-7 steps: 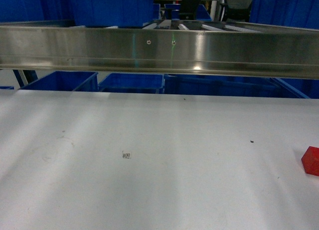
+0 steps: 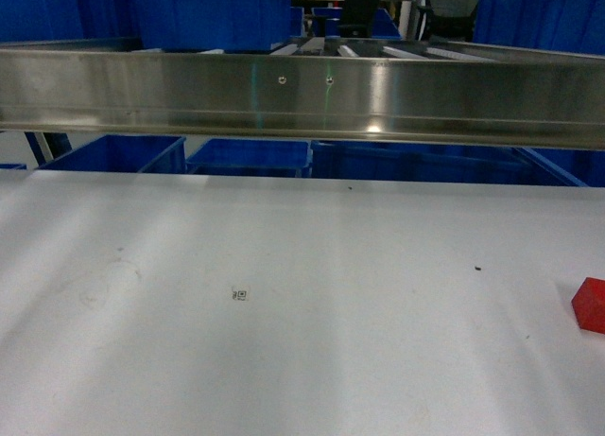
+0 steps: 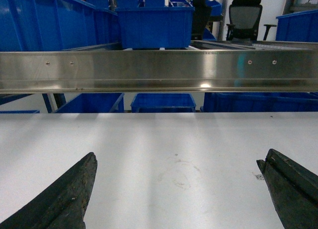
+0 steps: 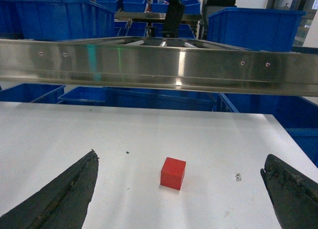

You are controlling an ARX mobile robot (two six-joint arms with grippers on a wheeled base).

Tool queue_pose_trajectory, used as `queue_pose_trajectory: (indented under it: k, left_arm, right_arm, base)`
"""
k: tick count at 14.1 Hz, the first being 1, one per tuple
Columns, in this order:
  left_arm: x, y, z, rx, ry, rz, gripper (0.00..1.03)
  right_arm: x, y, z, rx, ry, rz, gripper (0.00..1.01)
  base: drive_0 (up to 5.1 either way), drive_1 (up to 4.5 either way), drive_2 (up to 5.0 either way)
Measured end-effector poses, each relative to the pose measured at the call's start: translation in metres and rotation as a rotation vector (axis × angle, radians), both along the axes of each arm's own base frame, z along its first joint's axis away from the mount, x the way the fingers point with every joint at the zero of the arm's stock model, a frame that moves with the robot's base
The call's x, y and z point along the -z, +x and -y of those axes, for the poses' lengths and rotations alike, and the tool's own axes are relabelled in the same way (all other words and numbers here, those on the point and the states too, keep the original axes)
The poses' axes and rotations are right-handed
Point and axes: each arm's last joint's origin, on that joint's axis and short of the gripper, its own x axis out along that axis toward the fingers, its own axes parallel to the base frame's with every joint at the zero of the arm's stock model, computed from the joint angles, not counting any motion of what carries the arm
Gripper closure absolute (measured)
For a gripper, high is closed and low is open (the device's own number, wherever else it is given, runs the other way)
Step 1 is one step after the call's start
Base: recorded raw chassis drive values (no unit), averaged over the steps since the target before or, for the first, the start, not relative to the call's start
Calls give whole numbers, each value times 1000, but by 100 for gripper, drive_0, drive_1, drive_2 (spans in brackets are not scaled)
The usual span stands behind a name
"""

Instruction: Place magnetic block on left shelf second layer

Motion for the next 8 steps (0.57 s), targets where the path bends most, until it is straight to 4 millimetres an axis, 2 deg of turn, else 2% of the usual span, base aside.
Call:
queue_pose_trajectory:
  k: [8]
  left_arm:
    - [0, 0, 0, 0, 0, 0, 5]
  right_arm:
    - [0, 0, 0, 0, 0, 0, 3]
  base:
    - [0, 0, 0]
